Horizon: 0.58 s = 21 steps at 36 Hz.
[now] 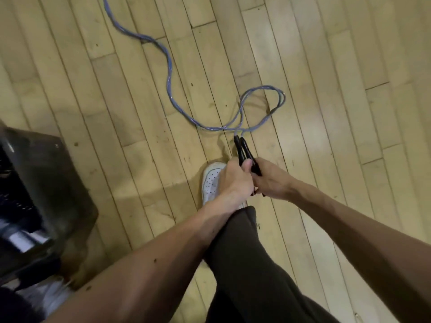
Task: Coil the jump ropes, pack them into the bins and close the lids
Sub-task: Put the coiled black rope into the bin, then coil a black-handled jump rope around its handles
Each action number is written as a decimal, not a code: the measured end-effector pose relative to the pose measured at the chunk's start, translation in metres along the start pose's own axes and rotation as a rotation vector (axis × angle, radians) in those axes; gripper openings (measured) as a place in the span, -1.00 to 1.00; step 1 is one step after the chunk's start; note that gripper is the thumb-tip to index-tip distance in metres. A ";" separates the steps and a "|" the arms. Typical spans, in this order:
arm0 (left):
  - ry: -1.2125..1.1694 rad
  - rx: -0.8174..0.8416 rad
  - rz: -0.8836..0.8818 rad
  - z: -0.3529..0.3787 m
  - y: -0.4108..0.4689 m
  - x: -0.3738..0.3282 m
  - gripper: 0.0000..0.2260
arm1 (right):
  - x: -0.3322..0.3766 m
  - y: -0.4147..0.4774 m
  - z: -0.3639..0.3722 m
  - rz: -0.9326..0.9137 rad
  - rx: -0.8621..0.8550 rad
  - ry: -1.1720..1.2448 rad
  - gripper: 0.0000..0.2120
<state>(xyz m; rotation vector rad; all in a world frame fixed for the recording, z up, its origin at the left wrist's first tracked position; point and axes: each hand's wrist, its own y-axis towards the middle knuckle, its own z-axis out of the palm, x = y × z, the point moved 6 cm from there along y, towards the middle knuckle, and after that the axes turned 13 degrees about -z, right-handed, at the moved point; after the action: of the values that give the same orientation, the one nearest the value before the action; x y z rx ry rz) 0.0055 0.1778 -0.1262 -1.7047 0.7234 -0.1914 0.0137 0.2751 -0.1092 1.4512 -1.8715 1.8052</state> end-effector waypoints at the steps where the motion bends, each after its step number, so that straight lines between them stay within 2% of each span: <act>1: -0.007 -0.002 0.036 -0.009 -0.005 -0.003 -0.70 | 0.011 -0.004 -0.002 -0.013 0.006 0.052 -0.83; 6: 0.009 0.041 0.249 -0.069 -0.052 -0.044 -0.76 | 0.081 -0.031 -0.025 -0.100 0.012 0.218 -0.86; 14: -0.144 0.033 0.547 -0.197 -0.201 -0.109 -0.93 | 0.261 -0.112 -0.055 -0.374 -0.054 0.354 -0.76; 17: -0.228 0.011 0.657 -0.241 -0.273 -0.111 -0.82 | 0.321 -0.149 -0.047 -0.473 -0.063 0.385 -0.74; 21: -0.377 -0.031 0.769 -0.289 -0.348 -0.090 -0.82 | 0.388 -0.197 -0.017 -0.607 -0.048 0.498 -0.73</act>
<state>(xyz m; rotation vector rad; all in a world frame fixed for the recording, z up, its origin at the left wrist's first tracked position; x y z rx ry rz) -0.0831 0.0215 0.2982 -1.3239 1.0335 0.6589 -0.0546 0.1313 0.2962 1.2174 -1.0770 1.5981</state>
